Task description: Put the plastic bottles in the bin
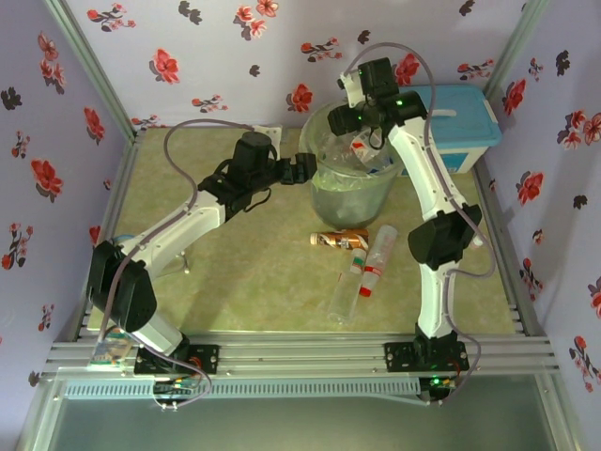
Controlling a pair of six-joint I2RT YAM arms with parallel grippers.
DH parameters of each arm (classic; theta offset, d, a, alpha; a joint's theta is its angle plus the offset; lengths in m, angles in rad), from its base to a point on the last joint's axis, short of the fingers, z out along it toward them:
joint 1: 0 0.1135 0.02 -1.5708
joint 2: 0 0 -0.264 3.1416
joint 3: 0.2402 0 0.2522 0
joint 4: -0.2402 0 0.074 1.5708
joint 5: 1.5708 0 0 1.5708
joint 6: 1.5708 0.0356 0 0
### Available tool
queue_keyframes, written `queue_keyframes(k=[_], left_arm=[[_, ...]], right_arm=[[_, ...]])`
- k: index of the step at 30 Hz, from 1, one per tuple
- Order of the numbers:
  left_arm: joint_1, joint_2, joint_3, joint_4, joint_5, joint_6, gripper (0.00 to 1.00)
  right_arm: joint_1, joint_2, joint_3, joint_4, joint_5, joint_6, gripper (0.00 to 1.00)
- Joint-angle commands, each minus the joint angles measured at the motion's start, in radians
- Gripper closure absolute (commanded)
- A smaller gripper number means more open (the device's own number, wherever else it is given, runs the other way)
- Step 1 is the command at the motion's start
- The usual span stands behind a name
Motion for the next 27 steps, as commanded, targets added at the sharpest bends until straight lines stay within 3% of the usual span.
queue_keyframes(k=[1,3,8,11,22,27], left_arm=[[0.006,0.032,0.017,0.013,0.005,-0.014,0.06],[0.007,0.034,0.019,0.014,0.005,-0.014,0.06],[0.007,0.037,0.019,0.012,0.005,-0.017,0.06],[0.008,0.037,0.019,0.011,0.005,-0.020,0.06],[0.007,0.039,0.013,0.020,0.005,-0.033,0.06],[0.009,0.033,0.011,0.018,0.005,-0.029,0.06]], right_arm=[[-0.005,0.019,0.034,-0.116,-0.013,0.000,0.35],[-0.005,0.017,0.034,-0.138,0.026,-0.012,0.39],[-0.008,0.007,0.059,-0.181,0.190,-0.046,0.38],[-0.016,0.000,0.086,-0.199,0.220,-0.055,0.39],[-0.028,0.049,0.011,-0.176,-0.059,0.026,0.45],[-0.008,0.086,0.045,-0.153,-0.109,0.069,0.46]])
